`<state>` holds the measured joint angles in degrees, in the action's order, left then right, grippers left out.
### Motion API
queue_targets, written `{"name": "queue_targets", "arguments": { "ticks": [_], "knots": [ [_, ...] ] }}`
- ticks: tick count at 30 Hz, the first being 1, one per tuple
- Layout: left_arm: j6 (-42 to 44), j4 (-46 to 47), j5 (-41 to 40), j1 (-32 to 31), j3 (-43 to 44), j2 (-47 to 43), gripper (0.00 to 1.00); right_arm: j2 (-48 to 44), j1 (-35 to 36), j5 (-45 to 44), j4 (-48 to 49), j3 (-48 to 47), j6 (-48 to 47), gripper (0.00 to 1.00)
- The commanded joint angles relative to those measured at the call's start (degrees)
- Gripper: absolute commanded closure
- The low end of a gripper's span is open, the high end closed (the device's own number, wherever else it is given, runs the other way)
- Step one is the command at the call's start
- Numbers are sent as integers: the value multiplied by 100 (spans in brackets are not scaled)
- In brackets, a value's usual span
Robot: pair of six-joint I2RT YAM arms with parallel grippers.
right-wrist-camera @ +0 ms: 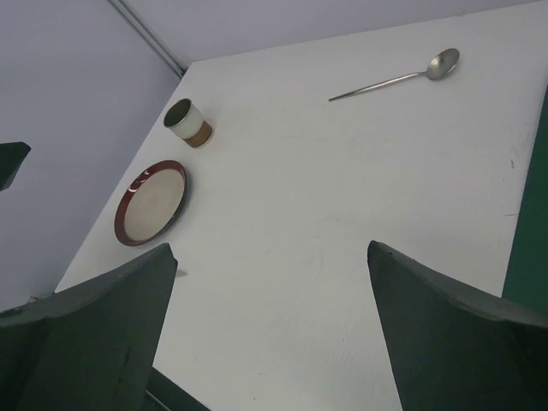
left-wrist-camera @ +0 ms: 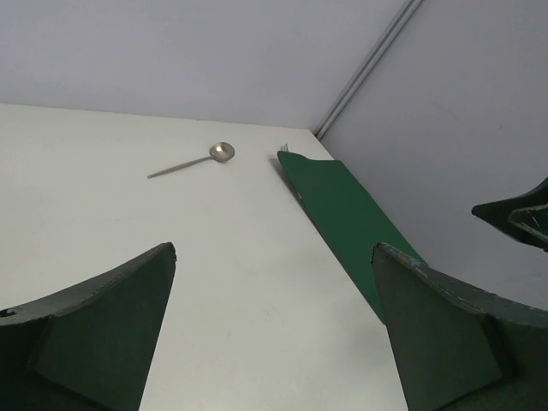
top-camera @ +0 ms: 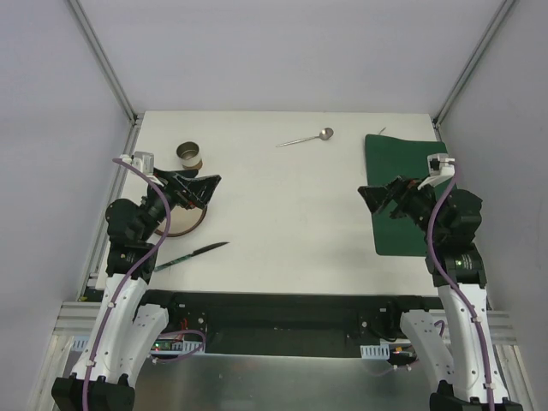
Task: Set the dinner table for one person
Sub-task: Pick up the napkin from the corner of the board.
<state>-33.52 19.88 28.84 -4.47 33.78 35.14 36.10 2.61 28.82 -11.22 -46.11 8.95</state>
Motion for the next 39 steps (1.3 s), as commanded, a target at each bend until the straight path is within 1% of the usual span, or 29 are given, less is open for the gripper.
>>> {"name": "queue_targets", "arguments": {
  "ticks": [1, 3, 4, 5, 6, 9, 11, 14, 16, 19, 21, 23, 24, 26, 27, 28, 30, 31, 33, 35, 38, 39],
  "knots": [
    [126, -1, -98, -1, 67, -50, 4, -68, -15, -237, -606, -530, -515, 4],
    [144, -28, -159, -10, 76, -42, 4, -24, -15, -306, -1029, -906, -841, 4],
    [144, -45, -159, -1, 111, -33, 4, -32, -15, -585, -1231, -978, -860, 4],
    [144, -89, -142, -1, 155, -16, 5, -41, -15, -614, -1451, -1023, -860, 4],
    [144, -142, -116, -1, 181, 2, 5, -102, -15, -510, -1505, -1040, -1121, 4],
    [117, -160, 7, -1, 269, 55, 7, -330, -15, -737, -1593, -1076, -1062, 4],
    [117, -168, 77, -1, 357, 90, 7, -445, -15, -1096, -1707, -1146, -1062, 4],
    [152, -186, 139, -1, 506, 178, 8, -612, -15, -1395, -1822, -1251, -1133, 4],
    [196, -195, 183, -1, 612, 274, 7, -595, -15, -1571, -1970, -1348, -1194, 4],
    [258, -282, 271, -1, 770, 467, 7, -402, -15, -1538, -2200, -1524, -1098, 4],
    [302, -318, 367, -1, 849, 669, 7, -384, -15, -1502, -2130, -1366, -669, 4],
    [372, -336, 464, -10, 981, 862, 7, -462, -15, -1231, -1649, -1139, -440, 4],
    [407, -336, 665, -10, 1103, 1116, 7, -515, -15, -1116, -1420, -824, -308, 4],
    [495, -336, 877, -27, 1244, 1433, 7, -664, -15, -1142, -744, -541, 61, 4],
    [521, -336, 1069, -71, 1393, 1748, 7, -718, -6, -994, -436, -192, 402, 4],
    [609, -327, 1167, -98, 1464, 1916, 7, -762, -15, -966, -16, -101, 545, 4],
    [706, -327, 1255, -220, 1674, 2372, 7, -736, -15, -783, 286, 92, 817, 4],
    [785, -309, 1360, -264, 1737, 2523, 7, -683, -15, -651, 531, 102, 810, 4],
    [847, -231, 1475, -361, 1920, 2935, 7, -412, -15, -352, 604, 50, 801, 4],
    [952, -221, 1633, -493, 2088, 3235, 8, -140, -24, -351, 402, -144, 732, 4],
    [1101, -221, 1677, -660, 2466, 3859, 8, 194, -15, -333, 42, -442, 371, 4],
    [1154, -247, 1721, -687, 2719, 4209, 10, 283, -15, -333, -107, -513, 310, 4]
  ]
}}
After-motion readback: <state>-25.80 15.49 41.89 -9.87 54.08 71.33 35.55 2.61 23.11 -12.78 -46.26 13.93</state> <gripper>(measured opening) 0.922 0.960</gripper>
